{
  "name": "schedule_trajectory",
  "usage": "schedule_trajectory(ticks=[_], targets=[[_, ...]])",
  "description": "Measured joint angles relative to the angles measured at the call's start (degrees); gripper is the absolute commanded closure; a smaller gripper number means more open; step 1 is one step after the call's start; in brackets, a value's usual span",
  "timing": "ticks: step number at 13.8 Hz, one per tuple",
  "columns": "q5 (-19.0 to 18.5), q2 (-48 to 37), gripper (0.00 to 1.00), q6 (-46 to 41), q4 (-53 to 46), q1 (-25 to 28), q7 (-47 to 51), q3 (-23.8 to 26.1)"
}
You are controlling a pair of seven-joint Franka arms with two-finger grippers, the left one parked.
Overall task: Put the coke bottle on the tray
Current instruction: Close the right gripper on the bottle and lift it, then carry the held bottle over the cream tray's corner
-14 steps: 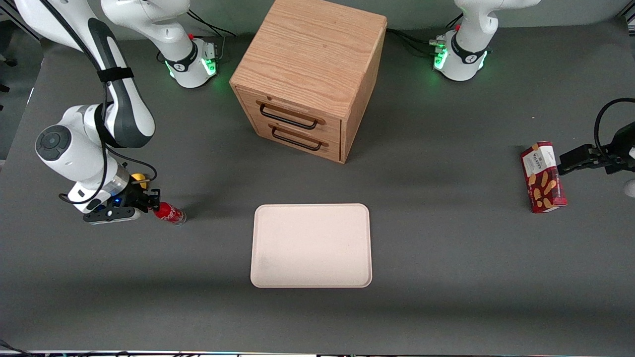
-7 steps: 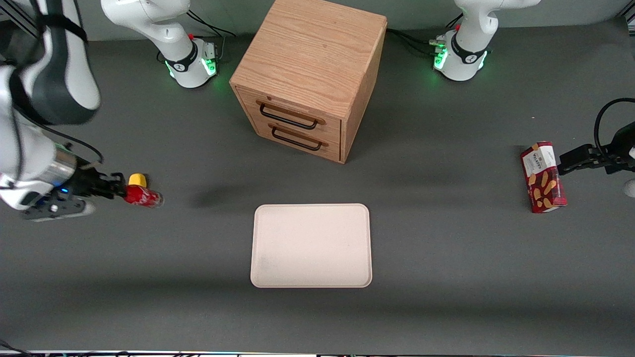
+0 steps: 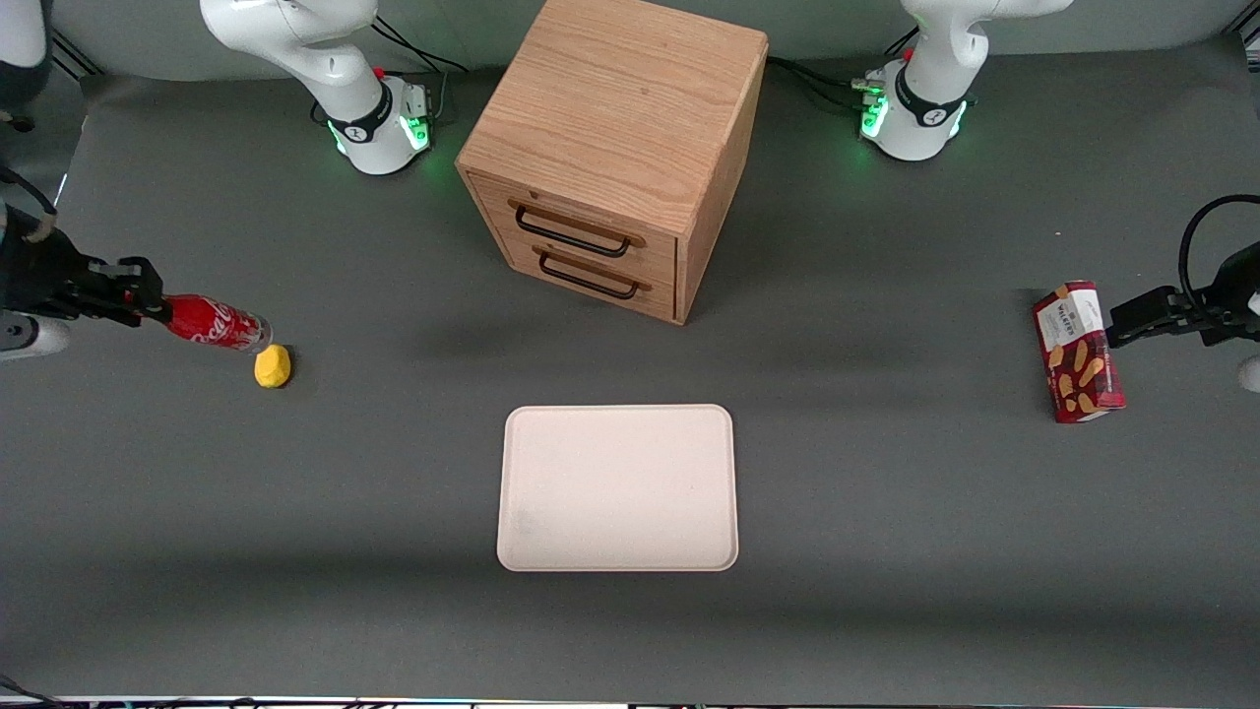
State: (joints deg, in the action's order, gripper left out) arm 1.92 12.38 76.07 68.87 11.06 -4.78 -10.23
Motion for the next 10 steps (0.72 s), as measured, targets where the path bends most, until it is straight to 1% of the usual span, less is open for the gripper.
schedule_trajectory(ticks=[3,5,7,10], targets=[[0.01,3.84,1.0,-2.88,-6.13,0.1,0.16,0.21],[0.08,7.19,1.0,-2.97,-9.55,0.98,2.7,1.12],[0.15,10.82,1.0,-2.95,-13.25,3.24,9.73,3.16],[0.17,15.8,1.0,-2.03,-18.12,7.95,22.92,6.74]])
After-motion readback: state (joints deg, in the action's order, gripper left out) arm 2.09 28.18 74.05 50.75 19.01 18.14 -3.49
